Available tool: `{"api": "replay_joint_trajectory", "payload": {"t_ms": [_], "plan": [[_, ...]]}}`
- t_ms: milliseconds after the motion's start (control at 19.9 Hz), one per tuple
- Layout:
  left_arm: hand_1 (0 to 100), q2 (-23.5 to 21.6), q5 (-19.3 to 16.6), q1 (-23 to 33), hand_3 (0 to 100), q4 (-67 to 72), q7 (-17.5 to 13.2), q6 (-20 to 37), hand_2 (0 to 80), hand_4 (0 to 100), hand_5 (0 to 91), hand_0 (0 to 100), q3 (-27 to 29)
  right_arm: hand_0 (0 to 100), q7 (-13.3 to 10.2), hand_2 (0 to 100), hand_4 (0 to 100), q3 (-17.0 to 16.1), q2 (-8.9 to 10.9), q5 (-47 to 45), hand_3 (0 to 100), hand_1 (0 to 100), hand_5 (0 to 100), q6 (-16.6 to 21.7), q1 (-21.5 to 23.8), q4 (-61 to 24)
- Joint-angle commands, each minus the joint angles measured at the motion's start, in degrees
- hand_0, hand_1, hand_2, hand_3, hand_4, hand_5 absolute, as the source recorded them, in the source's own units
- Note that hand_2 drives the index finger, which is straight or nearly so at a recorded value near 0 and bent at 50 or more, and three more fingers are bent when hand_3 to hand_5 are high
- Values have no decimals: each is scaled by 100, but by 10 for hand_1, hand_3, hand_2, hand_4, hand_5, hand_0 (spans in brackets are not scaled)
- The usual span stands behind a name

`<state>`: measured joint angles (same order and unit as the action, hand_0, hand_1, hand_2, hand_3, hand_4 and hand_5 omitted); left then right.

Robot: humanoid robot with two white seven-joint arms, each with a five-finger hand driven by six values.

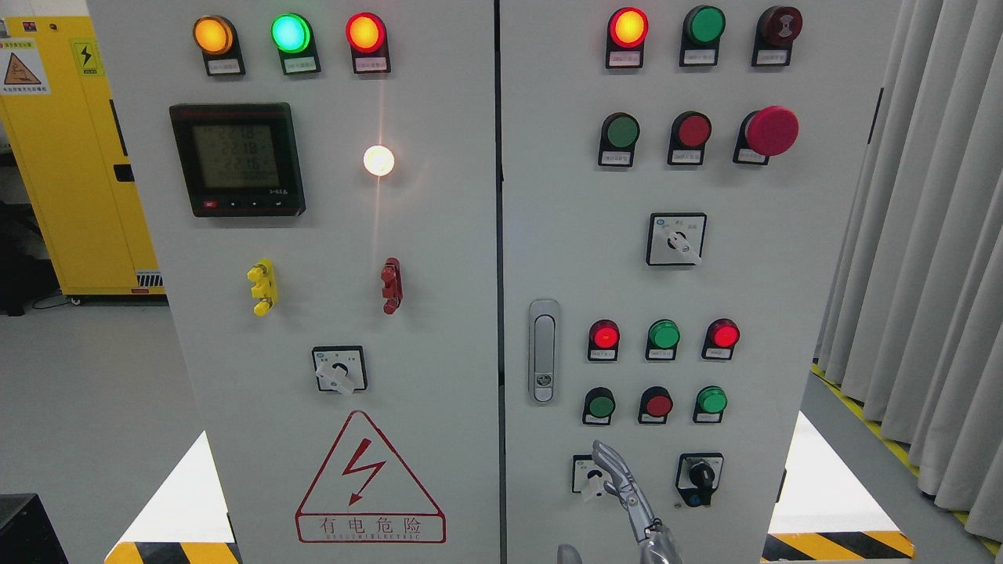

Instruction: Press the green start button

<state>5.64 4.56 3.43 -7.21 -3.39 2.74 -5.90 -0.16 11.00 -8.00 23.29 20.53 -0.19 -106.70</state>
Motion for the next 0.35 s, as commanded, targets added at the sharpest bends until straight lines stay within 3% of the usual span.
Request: {"api": "replay_joint_trajectory", "payload": {"t_ms": [0, 302], "plan": [[556, -1, -8, 0, 0, 0, -4, -1, 0, 0, 0, 120, 1, 544, -28, 0, 0, 148, 1, -167, 0, 707, 0, -5, 19, -62], [556, 8, 1, 0, 0, 0, -4, -1, 0, 0, 0, 120, 1, 511, -37, 0, 0, 148, 1, -360, 0, 700, 0, -23, 19, -53]]}}
